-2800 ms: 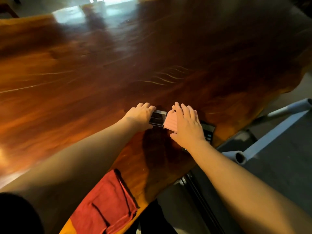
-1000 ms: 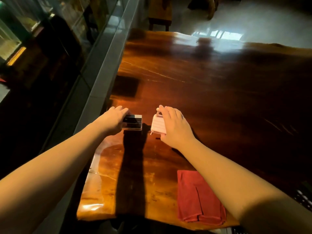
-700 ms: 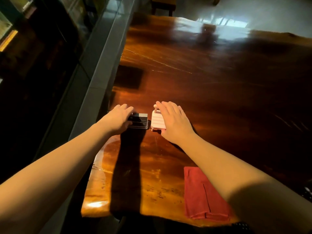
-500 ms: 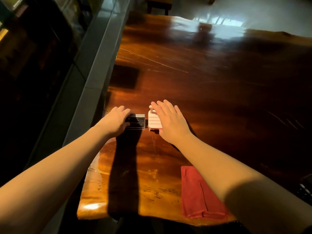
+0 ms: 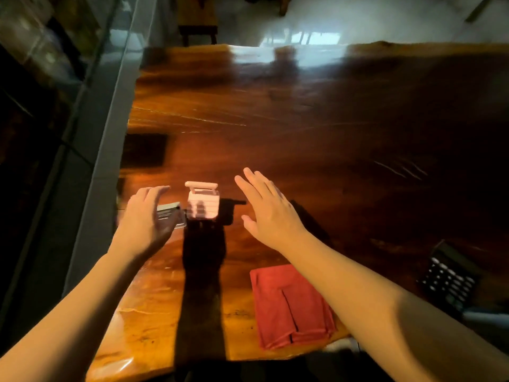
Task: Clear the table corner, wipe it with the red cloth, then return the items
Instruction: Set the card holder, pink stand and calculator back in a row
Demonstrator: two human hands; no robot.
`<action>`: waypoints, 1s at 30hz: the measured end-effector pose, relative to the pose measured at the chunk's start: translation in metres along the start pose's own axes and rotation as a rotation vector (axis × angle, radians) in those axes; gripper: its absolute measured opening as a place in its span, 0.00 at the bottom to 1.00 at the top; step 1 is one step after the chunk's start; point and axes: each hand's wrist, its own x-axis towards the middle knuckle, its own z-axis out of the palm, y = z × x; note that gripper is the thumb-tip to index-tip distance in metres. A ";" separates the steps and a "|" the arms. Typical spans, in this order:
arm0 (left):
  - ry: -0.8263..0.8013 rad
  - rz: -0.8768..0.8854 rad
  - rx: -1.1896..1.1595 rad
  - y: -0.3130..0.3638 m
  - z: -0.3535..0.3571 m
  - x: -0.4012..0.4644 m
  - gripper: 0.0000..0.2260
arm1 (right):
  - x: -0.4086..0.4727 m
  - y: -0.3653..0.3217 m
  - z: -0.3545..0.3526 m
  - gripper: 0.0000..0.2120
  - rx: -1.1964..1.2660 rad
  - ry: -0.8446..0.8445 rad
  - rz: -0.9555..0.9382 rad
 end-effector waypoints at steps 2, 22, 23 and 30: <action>-0.017 0.099 -0.027 0.035 0.008 -0.005 0.24 | -0.026 0.024 -0.020 0.42 0.003 0.015 0.085; -0.579 0.556 -0.067 0.353 0.211 -0.024 0.34 | -0.265 0.254 -0.104 0.50 0.102 0.064 1.285; -0.614 0.545 -0.057 0.363 0.222 -0.025 0.34 | -0.271 0.259 -0.103 0.51 0.112 0.056 1.317; -0.789 0.474 0.053 0.402 0.287 -0.031 0.35 | -0.288 0.284 -0.079 0.59 0.159 -0.034 1.503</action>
